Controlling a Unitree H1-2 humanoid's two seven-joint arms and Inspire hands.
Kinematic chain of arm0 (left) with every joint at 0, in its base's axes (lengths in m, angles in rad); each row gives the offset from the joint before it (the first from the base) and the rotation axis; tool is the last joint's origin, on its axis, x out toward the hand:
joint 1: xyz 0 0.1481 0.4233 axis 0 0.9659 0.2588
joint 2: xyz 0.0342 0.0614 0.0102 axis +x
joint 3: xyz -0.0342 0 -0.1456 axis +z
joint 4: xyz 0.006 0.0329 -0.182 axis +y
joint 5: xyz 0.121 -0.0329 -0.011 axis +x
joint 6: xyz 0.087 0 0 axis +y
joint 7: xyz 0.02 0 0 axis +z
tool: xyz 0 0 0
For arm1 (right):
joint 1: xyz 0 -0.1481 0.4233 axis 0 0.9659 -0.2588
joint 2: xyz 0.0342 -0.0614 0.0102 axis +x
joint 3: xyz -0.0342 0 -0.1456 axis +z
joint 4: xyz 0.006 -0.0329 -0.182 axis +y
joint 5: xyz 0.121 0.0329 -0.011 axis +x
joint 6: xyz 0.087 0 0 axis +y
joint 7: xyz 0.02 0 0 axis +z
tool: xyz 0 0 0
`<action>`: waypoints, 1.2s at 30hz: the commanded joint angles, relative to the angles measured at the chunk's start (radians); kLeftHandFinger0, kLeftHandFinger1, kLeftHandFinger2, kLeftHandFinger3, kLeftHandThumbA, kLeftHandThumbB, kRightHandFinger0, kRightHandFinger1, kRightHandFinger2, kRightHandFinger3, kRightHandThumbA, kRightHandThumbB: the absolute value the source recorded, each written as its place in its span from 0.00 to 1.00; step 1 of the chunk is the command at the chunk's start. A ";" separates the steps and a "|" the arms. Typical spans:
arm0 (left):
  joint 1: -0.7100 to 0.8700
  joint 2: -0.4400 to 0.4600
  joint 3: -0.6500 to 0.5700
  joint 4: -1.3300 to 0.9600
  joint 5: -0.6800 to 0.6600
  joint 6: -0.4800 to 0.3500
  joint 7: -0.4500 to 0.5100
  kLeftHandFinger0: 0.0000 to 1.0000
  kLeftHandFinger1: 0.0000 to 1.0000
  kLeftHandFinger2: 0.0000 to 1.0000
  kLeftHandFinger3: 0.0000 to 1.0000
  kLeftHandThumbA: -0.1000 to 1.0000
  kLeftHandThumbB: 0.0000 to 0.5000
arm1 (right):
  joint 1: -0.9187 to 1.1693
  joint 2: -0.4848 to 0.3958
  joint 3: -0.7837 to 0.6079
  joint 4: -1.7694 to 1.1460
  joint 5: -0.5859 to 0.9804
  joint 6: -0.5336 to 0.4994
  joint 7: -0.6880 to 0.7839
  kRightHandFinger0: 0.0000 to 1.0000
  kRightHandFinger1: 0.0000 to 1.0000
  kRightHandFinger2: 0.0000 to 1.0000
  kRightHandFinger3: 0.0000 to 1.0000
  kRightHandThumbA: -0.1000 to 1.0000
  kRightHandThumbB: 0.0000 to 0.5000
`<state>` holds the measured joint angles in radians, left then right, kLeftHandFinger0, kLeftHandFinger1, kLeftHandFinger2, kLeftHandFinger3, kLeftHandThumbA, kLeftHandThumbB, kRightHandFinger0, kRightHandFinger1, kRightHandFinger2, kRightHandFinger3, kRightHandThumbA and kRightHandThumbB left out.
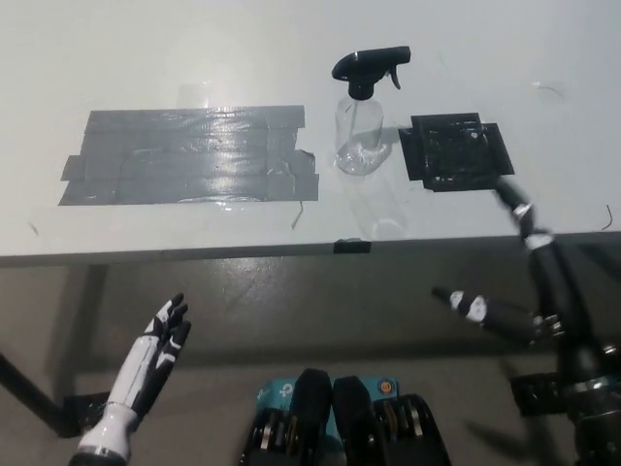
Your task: The robot grabs the black lid of the spray bottle on the desk and places it on the black area of the desk
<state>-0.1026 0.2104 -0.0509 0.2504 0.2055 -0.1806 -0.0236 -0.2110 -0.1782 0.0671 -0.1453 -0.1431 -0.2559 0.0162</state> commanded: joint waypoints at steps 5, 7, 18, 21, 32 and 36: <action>0.060 -0.006 -0.004 -0.053 0.023 -0.064 0.025 1.00 1.00 1.00 1.00 1.00 0.33 | -0.291 -0.126 -0.044 -0.170 0.070 0.240 0.125 1.00 1.00 1.00 1.00 0.95 0.70; 0.076 -0.007 -0.005 -0.048 0.022 -0.078 0.024 1.00 1.00 1.00 1.00 1.00 0.31 | -0.379 -0.151 -0.034 -0.131 0.089 0.327 0.159 1.00 1.00 1.00 1.00 0.90 0.77; 0.078 -0.010 -0.003 -0.039 0.037 -0.097 0.035 1.00 1.00 1.00 1.00 1.00 0.29 | -0.892 -0.176 0.062 0.438 0.115 0.567 0.362 1.00 1.00 1.00 1.00 0.81 0.79; 0.073 -0.009 -0.003 -0.048 0.042 -0.080 0.031 1.00 1.00 1.00 1.00 1.00 0.31 | -1.026 -0.152 0.114 0.656 0.089 0.610 0.432 1.00 1.00 1.00 1.00 0.76 0.88; 0.066 -0.012 -0.007 -0.070 0.039 -0.056 0.018 1.00 1.00 1.00 1.00 1.00 0.26 | -1.337 -0.037 0.383 1.217 -0.114 0.450 0.497 1.00 1.00 1.00 1.00 0.83 0.98; 0.061 -0.004 -0.005 -0.083 0.035 -0.045 0.010 1.00 1.00 1.00 1.00 1.00 0.21 | -1.376 -0.005 0.437 1.328 -0.141 0.409 0.481 1.00 1.00 1.00 1.00 0.82 1.00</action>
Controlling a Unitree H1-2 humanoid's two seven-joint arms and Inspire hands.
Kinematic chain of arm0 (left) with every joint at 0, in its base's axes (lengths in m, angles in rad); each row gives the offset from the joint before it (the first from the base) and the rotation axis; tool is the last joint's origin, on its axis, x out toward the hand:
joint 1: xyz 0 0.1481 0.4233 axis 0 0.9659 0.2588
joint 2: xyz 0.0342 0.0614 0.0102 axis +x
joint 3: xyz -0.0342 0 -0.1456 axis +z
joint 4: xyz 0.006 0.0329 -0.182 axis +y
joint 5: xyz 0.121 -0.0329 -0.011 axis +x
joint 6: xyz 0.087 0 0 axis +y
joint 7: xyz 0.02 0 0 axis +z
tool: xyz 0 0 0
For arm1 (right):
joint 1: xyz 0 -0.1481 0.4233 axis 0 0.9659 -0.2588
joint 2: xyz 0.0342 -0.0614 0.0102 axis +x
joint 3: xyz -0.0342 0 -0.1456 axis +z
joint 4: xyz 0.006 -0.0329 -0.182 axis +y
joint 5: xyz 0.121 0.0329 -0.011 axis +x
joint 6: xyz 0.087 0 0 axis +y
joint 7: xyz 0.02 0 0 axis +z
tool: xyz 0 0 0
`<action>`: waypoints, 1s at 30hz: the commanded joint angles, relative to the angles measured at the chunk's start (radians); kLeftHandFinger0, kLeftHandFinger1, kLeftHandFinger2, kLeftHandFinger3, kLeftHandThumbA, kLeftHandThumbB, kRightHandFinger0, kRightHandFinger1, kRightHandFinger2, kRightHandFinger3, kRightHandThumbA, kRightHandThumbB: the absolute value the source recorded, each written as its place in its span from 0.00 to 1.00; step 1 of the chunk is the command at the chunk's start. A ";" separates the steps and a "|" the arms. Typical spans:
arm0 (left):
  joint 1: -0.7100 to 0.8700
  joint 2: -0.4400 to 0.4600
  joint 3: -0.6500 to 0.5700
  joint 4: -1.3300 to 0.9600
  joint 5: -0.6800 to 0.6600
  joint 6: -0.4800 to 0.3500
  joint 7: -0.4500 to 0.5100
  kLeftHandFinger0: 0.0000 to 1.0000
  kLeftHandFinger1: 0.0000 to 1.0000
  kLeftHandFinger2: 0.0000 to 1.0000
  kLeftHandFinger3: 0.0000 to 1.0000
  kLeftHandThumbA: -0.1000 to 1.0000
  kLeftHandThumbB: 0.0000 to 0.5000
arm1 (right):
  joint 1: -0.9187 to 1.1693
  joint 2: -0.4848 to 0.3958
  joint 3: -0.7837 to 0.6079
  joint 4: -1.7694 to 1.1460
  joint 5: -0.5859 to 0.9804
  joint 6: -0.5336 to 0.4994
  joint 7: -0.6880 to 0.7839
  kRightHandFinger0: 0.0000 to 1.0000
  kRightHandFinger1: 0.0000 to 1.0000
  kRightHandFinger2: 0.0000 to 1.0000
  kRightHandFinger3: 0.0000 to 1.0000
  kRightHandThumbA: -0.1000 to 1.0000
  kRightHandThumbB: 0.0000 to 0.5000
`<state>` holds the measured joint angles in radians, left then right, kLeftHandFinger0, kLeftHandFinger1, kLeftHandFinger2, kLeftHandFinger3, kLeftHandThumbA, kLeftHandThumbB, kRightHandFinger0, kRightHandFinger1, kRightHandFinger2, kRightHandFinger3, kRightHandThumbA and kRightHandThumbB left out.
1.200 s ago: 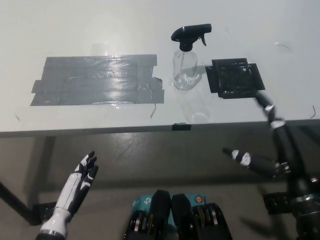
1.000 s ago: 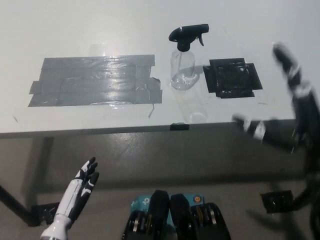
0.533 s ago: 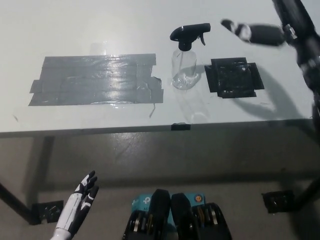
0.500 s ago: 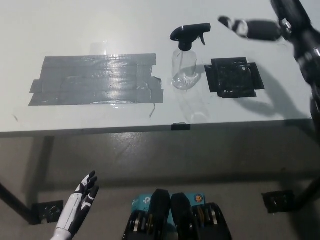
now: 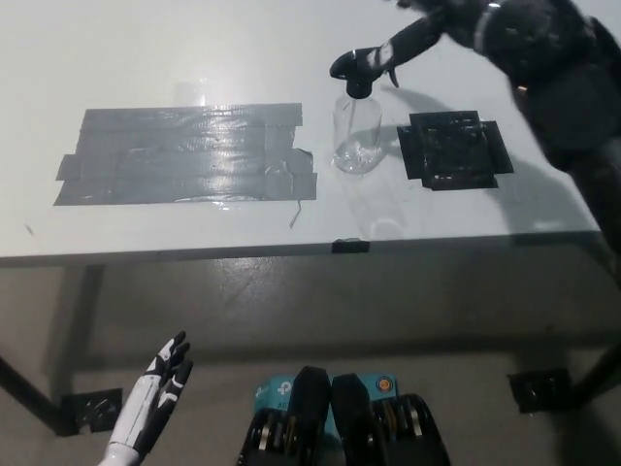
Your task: The robot grabs the black lid of the spray bottle on the desk and places it on the black area of the desk
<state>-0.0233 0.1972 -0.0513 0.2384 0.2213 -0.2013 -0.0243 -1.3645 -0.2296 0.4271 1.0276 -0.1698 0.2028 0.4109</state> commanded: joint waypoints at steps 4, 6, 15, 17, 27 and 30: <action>-0.031 0.016 -0.008 -0.065 0.022 -0.031 0.004 1.00 1.00 1.00 1.00 1.00 0.21 | -0.235 0.062 0.100 0.209 -0.112 -0.084 0.102 1.00 1.00 1.00 1.00 0.82 1.00; -0.034 0.019 -0.010 -0.063 0.021 -0.031 0.000 1.00 1.00 1.00 1.00 1.00 0.21 | -0.242 0.066 0.115 0.241 -0.116 -0.136 0.126 1.00 1.00 1.00 1.00 0.85 0.93; -0.042 0.020 -0.011 -0.064 0.032 -0.027 0.004 1.00 1.00 1.00 1.00 1.00 0.23 | -0.253 0.082 0.148 0.301 -0.176 -0.175 0.104 1.00 1.00 1.00 1.00 0.89 1.00; -0.046 0.019 -0.011 -0.058 0.028 -0.033 0.005 1.00 1.00 1.00 1.00 1.00 0.23 | -0.253 0.080 0.147 0.312 -0.181 -0.180 0.104 1.00 1.00 1.00 1.00 0.90 1.00; -0.055 0.021 -0.012 -0.065 0.027 -0.026 -0.001 1.00 1.00 1.00 1.00 1.00 0.24 | -0.260 0.078 0.139 0.350 -0.209 -0.166 0.115 1.00 1.00 1.00 1.00 0.82 1.00; -0.060 0.020 -0.010 -0.060 0.021 -0.028 -0.002 1.00 1.00 1.00 1.00 1.00 0.26 | -0.255 0.072 0.130 0.355 -0.210 -0.180 0.116 1.00 1.00 1.00 1.00 0.84 1.00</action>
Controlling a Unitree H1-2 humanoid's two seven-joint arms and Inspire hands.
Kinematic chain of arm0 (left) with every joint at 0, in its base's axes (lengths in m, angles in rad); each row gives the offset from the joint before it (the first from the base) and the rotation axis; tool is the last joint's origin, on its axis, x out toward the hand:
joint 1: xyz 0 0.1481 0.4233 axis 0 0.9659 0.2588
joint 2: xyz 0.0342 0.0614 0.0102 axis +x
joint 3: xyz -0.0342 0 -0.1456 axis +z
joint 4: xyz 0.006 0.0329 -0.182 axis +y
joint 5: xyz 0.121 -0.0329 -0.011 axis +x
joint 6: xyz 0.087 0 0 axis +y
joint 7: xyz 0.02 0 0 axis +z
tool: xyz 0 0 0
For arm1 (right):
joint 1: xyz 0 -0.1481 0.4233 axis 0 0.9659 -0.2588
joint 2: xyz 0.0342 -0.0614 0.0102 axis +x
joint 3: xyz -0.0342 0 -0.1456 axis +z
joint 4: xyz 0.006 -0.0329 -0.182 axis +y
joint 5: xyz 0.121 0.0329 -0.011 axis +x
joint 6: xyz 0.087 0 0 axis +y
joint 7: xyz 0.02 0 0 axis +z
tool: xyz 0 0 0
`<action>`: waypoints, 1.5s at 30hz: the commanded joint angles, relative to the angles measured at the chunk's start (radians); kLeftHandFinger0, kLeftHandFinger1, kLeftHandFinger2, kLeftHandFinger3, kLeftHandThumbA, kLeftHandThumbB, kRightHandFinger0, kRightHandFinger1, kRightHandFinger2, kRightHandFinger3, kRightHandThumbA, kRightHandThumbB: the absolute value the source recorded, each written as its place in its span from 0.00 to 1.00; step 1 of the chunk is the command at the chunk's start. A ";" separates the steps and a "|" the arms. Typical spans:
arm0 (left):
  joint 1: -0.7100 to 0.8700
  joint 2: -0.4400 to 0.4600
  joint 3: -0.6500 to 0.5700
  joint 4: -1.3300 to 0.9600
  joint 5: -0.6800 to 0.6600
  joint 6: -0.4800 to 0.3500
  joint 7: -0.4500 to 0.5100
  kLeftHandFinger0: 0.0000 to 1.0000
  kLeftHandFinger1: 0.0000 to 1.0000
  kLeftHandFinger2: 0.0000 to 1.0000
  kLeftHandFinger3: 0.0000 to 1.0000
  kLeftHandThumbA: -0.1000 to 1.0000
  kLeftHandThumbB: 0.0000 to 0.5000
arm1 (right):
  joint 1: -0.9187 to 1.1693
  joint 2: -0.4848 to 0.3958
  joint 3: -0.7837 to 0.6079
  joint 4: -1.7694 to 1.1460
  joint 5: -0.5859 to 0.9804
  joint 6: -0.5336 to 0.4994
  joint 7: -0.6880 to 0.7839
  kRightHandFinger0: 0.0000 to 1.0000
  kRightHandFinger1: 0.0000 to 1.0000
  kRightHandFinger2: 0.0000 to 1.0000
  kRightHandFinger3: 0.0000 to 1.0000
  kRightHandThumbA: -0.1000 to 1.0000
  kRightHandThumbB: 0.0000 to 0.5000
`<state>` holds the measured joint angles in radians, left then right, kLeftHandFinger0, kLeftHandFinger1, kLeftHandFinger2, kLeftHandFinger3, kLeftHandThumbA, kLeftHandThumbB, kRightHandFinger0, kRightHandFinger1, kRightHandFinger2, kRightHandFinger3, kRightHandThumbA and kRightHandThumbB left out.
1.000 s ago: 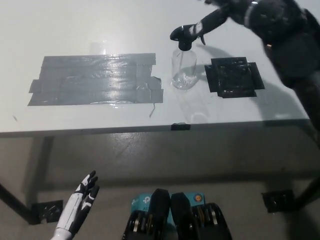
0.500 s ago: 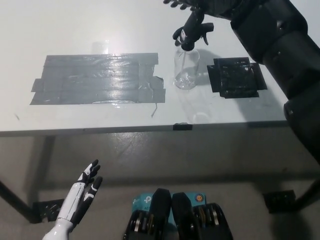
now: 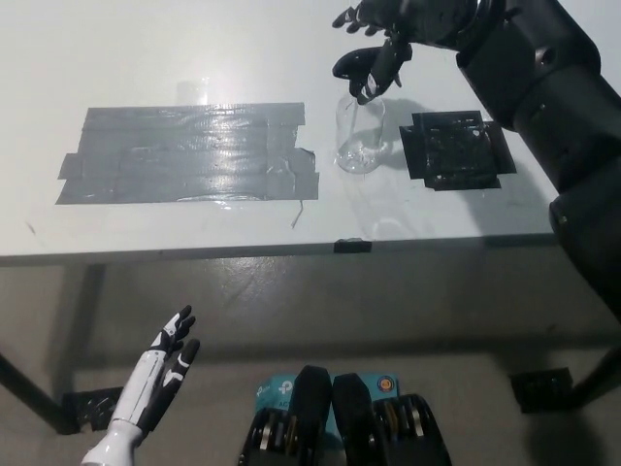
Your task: The robot grabs the black lid of the spray bottle on the desk and places it on the black area of the desk
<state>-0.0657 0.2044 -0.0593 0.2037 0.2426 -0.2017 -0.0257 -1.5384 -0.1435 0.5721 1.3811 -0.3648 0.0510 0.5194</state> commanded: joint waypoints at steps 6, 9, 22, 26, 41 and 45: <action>-0.020 0.015 -0.002 -0.027 -0.004 -0.027 -0.003 1.00 1.00 1.00 1.00 1.00 0.26 | -0.077 -0.018 -0.031 0.008 -0.016 -0.029 0.001 1.00 1.00 1.00 1.00 0.76 1.00; -0.022 0.017 -0.003 -0.022 -0.001 -0.035 -0.002 1.00 1.00 1.00 1.00 1.00 0.26 | -0.074 -0.021 -0.055 0.008 -0.002 -0.029 0.000 1.00 1.00 1.00 1.00 0.72 0.98; -0.047 0.021 -0.008 -0.026 0.010 -0.020 -0.004 1.00 1.00 1.00 1.00 1.00 0.22 | -0.058 -0.042 -0.211 0.019 0.058 0.033 0.050 0.38 0.41 0.48 0.48 0.00 0.70; -0.064 0.024 -0.010 -0.022 0.006 -0.016 -0.011 1.00 1.00 1.00 1.00 1.00 0.21 | -0.061 -0.055 -0.240 0.020 0.066 0.060 0.081 0.33 0.39 0.48 0.47 0.00 0.65; -0.087 0.027 -0.012 -0.013 -0.004 -0.022 -0.020 1.00 1.00 1.00 1.00 1.00 0.18 | -0.060 -0.088 -0.259 0.012 0.064 0.032 0.030 0.52 0.58 0.70 0.59 0.03 0.72; -0.092 0.027 -0.012 -0.012 0.001 -0.025 -0.018 1.00 1.00 1.00 1.00 1.00 0.21 | -0.065 -0.101 -0.316 0.005 0.100 -0.011 -0.062 0.58 0.51 0.52 0.47 0.00 0.75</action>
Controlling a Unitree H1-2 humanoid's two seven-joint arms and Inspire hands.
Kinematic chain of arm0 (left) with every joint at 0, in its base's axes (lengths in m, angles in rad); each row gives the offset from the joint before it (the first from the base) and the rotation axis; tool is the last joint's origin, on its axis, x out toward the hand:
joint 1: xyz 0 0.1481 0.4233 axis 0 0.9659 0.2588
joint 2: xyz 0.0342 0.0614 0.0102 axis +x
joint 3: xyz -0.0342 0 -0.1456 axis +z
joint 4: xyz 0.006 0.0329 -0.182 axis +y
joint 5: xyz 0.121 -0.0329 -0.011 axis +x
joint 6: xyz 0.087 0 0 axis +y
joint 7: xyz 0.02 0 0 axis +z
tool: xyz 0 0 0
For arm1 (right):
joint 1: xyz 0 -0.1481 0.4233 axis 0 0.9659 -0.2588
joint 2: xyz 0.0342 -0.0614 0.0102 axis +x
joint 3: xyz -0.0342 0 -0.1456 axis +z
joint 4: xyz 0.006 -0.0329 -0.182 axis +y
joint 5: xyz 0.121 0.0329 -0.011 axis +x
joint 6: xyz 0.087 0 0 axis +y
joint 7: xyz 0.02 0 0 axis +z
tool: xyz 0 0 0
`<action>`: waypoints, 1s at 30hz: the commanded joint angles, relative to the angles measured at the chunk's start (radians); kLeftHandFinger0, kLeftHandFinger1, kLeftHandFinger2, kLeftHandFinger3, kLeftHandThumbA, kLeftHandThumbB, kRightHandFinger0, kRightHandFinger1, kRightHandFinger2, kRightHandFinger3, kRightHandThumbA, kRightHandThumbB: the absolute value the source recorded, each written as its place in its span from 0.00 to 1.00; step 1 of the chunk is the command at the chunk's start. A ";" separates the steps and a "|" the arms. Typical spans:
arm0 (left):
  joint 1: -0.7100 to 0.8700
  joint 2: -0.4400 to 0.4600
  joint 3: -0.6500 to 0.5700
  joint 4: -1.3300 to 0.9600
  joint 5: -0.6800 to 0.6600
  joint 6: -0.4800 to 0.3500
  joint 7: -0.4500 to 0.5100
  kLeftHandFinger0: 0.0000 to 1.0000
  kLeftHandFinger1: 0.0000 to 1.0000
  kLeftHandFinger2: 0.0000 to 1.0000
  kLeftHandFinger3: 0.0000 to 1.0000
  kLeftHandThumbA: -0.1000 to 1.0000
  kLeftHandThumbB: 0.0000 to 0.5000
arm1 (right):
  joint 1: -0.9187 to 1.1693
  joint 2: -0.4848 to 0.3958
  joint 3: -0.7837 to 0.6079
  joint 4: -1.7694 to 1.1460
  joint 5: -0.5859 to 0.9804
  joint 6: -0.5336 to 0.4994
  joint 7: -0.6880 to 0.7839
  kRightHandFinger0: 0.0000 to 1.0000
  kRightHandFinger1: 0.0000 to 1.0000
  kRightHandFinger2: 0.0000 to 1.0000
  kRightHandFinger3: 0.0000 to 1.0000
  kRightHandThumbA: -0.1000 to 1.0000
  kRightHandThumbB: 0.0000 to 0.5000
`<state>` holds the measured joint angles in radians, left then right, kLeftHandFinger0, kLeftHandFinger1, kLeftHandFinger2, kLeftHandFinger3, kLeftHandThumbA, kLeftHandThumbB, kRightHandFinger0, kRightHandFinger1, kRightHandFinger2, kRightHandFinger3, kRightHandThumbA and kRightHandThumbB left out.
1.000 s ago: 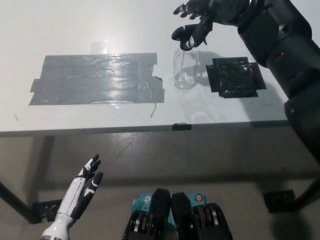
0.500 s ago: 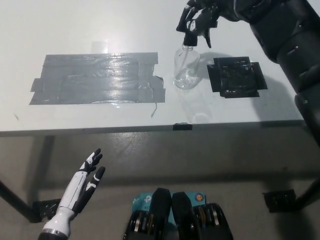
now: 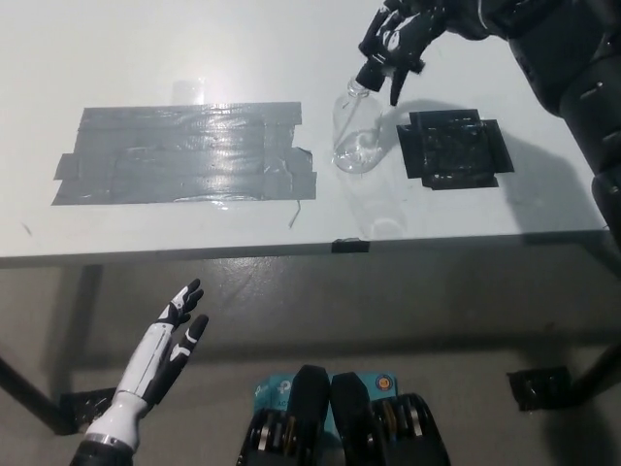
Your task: The robot grabs the black lid of the spray bottle on the desk and places it on the black area of the desk
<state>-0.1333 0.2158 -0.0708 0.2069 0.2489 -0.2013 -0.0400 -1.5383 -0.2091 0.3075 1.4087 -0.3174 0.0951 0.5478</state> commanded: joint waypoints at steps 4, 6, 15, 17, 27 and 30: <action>-0.028 0.017 -0.001 -0.005 -0.005 -0.031 -0.005 1.00 1.00 1.00 1.00 1.00 0.21 | -0.077 -0.054 -0.127 -0.035 0.090 -0.113 -0.162 0.60 0.48 0.48 0.46 0.07 0.75; -0.027 0.017 -0.001 -0.010 -0.003 -0.026 -0.004 1.00 1.00 1.00 1.00 1.00 0.19 | -0.087 -0.060 -0.157 -0.039 0.103 -0.117 -0.176 0.59 0.49 0.51 0.45 0.05 0.73; -0.035 0.014 0.003 -0.010 -0.009 -0.020 -0.005 1.00 1.00 1.00 1.00 1.00 0.17 | -0.118 -0.084 -0.260 -0.047 0.148 -0.104 -0.229 0.19 0.29 0.48 0.48 0.00 0.70; -0.039 0.017 0.004 0.000 -0.011 -0.034 -0.004 1.00 1.00 1.00 1.00 1.00 0.16 | -0.118 -0.087 -0.254 -0.047 0.134 -0.107 -0.245 0.28 0.34 0.50 0.50 0.00 0.68; -0.043 0.017 0.001 0.007 -0.004 -0.030 -0.002 1.00 1.00 1.00 1.00 1.00 0.15 | -0.093 -0.014 -0.044 -0.093 0.002 -0.057 -0.197 1.00 1.00 1.00 1.00 0.70 1.00; -0.041 0.012 0.000 0.005 -0.007 -0.026 -0.003 1.00 1.00 1.00 1.00 1.00 0.14 | -0.082 0.019 -0.005 -0.099 -0.013 -0.046 -0.183 1.00 1.00 1.00 1.00 0.75 1.00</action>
<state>-0.1595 0.2160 -0.0708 0.2199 0.2495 -0.2019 -0.0414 -1.5618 -0.2173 0.2669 1.3443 -0.2903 0.0360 0.3589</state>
